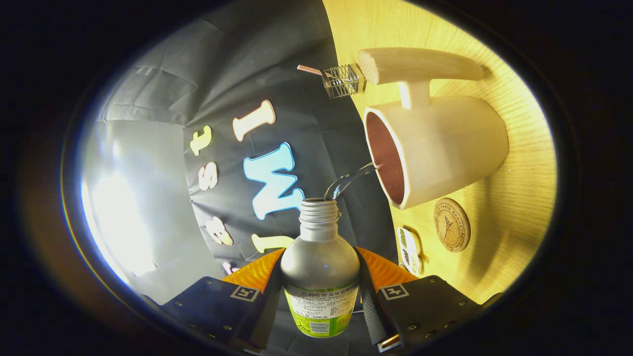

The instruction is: Take the bottle from table, then pour the juice into the cup, finally place the bottle on the coaster

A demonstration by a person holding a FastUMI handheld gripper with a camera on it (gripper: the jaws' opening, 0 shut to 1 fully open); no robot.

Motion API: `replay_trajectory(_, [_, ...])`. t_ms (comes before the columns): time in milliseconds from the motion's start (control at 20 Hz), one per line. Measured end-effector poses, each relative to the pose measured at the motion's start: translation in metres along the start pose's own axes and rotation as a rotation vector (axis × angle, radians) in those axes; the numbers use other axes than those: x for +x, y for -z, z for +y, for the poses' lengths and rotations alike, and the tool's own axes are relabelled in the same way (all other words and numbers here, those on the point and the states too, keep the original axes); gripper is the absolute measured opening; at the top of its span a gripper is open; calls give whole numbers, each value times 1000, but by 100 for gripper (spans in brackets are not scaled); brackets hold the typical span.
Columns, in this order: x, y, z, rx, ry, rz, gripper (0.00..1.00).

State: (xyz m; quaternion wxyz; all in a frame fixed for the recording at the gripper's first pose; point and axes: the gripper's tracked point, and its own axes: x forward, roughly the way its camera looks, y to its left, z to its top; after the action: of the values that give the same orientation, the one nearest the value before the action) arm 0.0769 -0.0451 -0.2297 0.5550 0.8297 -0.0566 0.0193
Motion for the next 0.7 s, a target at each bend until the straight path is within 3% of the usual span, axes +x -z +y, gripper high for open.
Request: replay_trajectory(700, [-3, 7, 2, 100, 10, -22, 73])
